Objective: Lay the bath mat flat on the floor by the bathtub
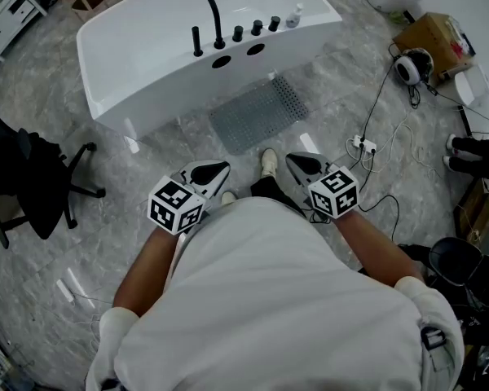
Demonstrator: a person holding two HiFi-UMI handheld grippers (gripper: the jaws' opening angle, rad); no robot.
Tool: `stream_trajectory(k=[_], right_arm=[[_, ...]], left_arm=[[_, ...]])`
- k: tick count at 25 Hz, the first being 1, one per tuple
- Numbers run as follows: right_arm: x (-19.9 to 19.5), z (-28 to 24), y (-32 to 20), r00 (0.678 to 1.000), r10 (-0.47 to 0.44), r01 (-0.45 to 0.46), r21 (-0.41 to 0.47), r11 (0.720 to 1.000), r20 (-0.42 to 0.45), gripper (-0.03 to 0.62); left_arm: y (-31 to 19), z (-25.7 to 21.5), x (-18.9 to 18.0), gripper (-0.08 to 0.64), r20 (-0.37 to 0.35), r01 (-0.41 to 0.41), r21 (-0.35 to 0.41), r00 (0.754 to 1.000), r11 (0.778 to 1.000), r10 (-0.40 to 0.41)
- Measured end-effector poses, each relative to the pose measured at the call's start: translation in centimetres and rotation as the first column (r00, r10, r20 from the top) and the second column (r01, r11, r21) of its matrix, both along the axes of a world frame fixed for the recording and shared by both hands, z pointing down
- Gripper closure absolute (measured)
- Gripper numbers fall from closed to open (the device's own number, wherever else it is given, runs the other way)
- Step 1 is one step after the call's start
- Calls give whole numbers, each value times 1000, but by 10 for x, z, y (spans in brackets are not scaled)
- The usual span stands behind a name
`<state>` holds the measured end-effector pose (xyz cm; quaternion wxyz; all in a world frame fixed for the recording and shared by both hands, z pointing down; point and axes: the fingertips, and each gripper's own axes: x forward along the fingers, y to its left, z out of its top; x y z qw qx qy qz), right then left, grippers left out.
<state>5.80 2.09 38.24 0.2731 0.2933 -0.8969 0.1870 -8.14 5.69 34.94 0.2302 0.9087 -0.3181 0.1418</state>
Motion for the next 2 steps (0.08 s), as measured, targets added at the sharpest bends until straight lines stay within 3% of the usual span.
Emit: stream_trajectory(k=[2], right_arm=[[0, 1, -2, 1000, -2, 2, 0, 1000, 1, 584]], left_arm=[[-2, 1, 1, 541, 1, 1, 0, 1000, 1000, -1]])
